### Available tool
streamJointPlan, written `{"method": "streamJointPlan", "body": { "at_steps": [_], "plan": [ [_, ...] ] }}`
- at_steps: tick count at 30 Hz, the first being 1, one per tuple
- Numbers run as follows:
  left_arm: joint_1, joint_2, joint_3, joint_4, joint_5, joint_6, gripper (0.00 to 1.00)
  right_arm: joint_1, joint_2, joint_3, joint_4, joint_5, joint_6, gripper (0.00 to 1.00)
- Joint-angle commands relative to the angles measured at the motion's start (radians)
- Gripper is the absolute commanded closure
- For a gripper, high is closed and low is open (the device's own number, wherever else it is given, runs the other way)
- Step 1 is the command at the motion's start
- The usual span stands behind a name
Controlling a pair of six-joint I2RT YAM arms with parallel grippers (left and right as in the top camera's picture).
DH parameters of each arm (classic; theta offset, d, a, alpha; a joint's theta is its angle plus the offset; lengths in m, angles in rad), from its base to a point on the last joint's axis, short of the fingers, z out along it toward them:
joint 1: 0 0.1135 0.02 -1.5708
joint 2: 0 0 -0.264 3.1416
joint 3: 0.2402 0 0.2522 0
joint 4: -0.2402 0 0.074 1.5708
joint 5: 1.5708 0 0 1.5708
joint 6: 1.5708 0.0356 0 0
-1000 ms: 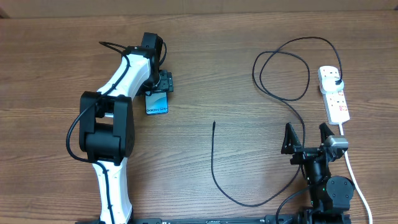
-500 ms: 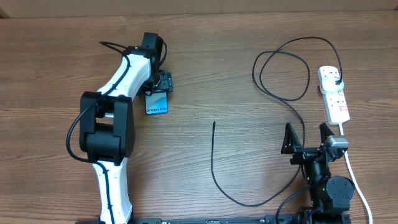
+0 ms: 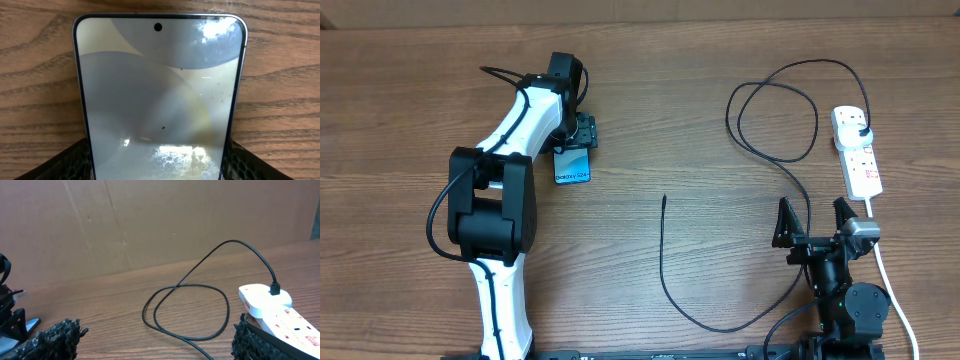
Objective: Plug charger to phone and switch on socket
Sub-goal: 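Close the left gripper on the phone's top edge, then lift the phone upright with the left gripper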
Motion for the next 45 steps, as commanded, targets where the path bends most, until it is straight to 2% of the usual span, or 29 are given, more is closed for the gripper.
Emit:
{"method": "streamJointPlan", "body": {
  "at_steps": [1, 12, 45],
  "plan": [
    [-0.006, 0.041, -0.011, -0.003, -0.006, 0.013, 0.96, 0.004, -0.009, -0.011, 0.003, 0.009, -0.004, 0.00],
    [-0.006, 0.040, -0.005, -0.007, 0.002, 0.016, 0.96, 0.004, -0.009, -0.011, 0.003, 0.009, -0.004, 0.00],
    [-0.006, 0.039, 0.176, -0.149, 0.002, 0.021, 0.96, 0.004, -0.009, -0.011, 0.003, 0.009, -0.004, 0.00]
  ]
}}
